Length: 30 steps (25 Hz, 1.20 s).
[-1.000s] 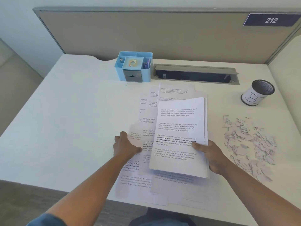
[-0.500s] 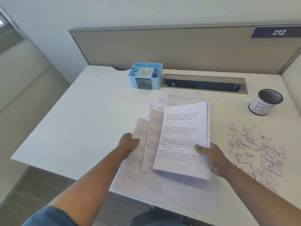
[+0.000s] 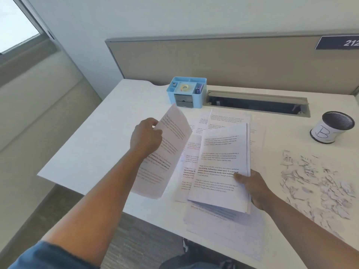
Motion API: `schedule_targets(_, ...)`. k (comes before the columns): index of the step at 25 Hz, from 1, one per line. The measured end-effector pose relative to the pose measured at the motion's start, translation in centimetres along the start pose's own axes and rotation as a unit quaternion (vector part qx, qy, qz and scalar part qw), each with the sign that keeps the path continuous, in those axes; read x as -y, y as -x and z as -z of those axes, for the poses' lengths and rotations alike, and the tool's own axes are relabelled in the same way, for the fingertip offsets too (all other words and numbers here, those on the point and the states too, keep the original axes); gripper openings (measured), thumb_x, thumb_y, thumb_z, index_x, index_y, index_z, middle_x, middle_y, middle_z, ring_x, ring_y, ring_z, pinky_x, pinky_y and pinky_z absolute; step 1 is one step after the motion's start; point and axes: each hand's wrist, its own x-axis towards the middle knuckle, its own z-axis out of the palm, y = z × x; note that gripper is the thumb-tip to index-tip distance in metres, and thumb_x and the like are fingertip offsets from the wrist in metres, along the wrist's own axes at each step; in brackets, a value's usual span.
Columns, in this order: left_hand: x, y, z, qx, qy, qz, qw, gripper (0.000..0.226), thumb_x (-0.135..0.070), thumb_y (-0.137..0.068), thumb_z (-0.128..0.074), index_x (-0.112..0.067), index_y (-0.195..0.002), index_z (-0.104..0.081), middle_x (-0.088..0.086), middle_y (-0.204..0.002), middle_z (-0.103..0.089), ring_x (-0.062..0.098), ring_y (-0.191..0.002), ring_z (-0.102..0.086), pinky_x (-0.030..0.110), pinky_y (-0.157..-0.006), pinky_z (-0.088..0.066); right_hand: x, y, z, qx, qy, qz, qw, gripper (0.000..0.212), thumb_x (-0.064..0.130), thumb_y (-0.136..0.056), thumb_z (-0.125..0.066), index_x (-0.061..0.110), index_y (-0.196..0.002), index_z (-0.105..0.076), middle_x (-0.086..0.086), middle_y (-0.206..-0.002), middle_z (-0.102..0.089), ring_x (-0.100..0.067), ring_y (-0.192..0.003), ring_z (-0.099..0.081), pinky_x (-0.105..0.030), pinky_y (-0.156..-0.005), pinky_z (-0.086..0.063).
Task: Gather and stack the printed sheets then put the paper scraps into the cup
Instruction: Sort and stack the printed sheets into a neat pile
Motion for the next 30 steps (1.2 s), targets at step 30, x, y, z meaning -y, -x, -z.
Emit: schedule_targets(30,2.4,-2.4,-3.0,0.174,0.422,0.196,0.868,0.03,0.001,-0.097,-0.065,0.005,-0.126,-0.059,0.023,-0.117,-0.073,0.042,-0.105,-0.072,0.063,-0.09,-0.057,7.3,4.7,-5.0,0.168,-0.052,0.022,0.984,0.044,0.043,-0.099,-0.057,0.012,-0.128,-0.066,-0.01,-0.123,-0.074,-0.03,-0.114,-0.071,-0.053,-0.103,-0.052)
